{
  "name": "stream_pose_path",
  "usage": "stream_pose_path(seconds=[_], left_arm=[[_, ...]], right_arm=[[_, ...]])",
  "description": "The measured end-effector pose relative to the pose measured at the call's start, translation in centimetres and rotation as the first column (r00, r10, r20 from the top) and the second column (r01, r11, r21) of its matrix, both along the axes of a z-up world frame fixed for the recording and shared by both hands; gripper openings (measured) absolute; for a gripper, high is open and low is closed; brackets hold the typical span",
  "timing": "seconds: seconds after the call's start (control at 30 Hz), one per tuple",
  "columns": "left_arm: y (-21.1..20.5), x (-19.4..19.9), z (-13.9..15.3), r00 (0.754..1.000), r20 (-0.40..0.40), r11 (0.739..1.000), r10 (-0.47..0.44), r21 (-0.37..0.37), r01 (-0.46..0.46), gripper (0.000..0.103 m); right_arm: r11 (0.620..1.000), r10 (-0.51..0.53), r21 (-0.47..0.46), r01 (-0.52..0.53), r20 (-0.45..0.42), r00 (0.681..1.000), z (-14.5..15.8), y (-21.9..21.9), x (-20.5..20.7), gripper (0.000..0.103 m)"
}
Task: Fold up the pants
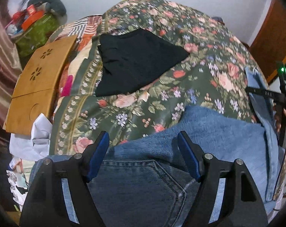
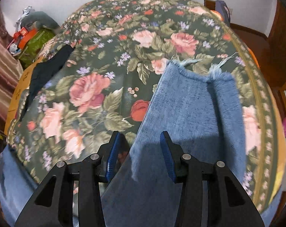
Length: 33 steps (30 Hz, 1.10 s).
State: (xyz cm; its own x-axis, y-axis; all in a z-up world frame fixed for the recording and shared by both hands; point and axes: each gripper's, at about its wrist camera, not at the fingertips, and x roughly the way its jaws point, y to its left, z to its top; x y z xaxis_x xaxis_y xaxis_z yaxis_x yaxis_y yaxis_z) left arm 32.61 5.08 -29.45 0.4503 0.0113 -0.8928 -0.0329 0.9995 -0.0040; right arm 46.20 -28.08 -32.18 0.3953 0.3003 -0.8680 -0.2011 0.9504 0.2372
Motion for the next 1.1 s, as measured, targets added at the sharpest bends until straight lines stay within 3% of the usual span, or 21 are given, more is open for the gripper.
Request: stream_pose_path(seconds=[0.03,0.13,0.17,0.23,0.4,0.63,0.8,0.93,1.1], left_arm=[[-0.3,0.0,-0.2,1.0,-0.004,1.0,-0.004,0.008,0.005,0.074],[-1.2,0.0,-0.7,1.0,-0.018,0.999,-0.016,0.029,0.016,0.074],[-1.5,-0.1,-0.8,1.0,-0.025,0.999,-0.017,0.033,0.018,0.074],[-2.2,-0.4,-0.8,0.999,-0.029,0.999,-0.026,0.03,0.027,0.074],[-4.2,-1.3,-0.7,0.998,-0.033,0.997,-0.047,0.056,0.049,0.074],[-6.9,-3.2,0.4,0.999,-0.004,0.989,-0.048,0.143,0.048,0.074],[-9.3,-4.7,0.6,0.995,-0.041,0.992,-0.096,0.078,0.099,0.077],[-12.0,-5.8,0.2,0.991,-0.042,0.985,-0.127,0.11,0.131,0.078],[-14.4,-6.9,-0.9,0.985,-0.054,0.976,-0.162,0.141,0.169,0.085]], right_arm=[[1.0,-0.001,0.001,0.001,0.015,1.0,-0.1,0.0,-0.2,0.039],[0.999,0.009,-0.045,-0.007,0.044,0.999,0.0,0.0,-0.7,0.012],[0.999,0.021,-0.035,-0.02,0.039,0.999,0.1,-0.3,-0.9,0.009],[0.999,0.033,-0.023,-0.032,0.046,0.998,0.9,-1.1,-1.2,0.008],[1.0,0.0,0.009,-0.002,0.184,0.983,6.3,-5.3,-4.5,0.007],[0.995,-0.095,0.062,0.077,0.365,0.926,15.5,-14.1,-10.5,0.007],[0.991,-0.131,0.066,0.113,0.464,0.876,19.9,-19.3,-15.4,0.007],[0.991,-0.13,0.047,0.122,0.466,0.875,18.8,-20.9,-17.6,0.006],[0.987,-0.161,0.025,0.161,0.308,0.938,11.2,-23.1,-18.7,0.006]])
